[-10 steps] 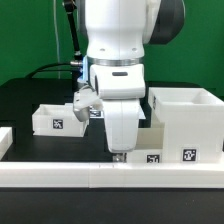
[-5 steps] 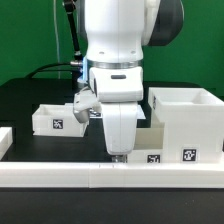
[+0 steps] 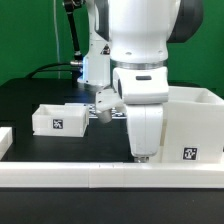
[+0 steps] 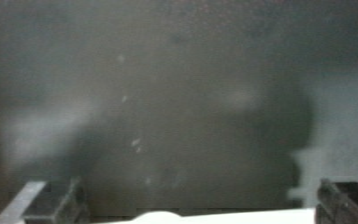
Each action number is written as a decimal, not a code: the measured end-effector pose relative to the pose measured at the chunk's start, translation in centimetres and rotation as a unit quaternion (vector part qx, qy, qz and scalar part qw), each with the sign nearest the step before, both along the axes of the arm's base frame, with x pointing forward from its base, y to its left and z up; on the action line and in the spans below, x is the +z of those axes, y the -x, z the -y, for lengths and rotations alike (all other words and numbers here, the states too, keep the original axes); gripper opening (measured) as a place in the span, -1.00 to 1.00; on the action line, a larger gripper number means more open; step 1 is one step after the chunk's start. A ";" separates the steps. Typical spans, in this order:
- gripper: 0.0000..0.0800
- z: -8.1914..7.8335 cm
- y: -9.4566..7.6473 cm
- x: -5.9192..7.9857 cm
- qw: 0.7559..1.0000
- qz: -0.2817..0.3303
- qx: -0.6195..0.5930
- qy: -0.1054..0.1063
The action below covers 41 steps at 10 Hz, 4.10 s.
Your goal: Assemble drawer
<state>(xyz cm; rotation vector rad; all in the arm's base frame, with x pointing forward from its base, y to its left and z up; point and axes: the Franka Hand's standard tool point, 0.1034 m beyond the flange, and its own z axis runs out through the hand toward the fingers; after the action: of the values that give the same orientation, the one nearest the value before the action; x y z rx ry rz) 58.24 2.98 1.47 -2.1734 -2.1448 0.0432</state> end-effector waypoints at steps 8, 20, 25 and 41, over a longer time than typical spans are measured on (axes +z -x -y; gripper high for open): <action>0.62 3.5 -0.1 0.0 1.000 0.009 0.027 0.012; 0.62 9.1 8.1 3.6 0.995 0.059 -0.074 0.028; 0.62 11.1 9.4 2.6 0.972 0.053 -0.227 0.033; 0.62 10.9 10.0 3.8 0.855 0.032 -0.517 0.026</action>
Offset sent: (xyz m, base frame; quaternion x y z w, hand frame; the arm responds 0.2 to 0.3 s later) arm 0.0030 0.0222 0.0043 0.0191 0.0083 -0.0272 0.9994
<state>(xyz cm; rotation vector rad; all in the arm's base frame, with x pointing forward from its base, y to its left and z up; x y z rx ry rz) 48.23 -7.93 5.29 -3.0471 -0.7322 -0.0475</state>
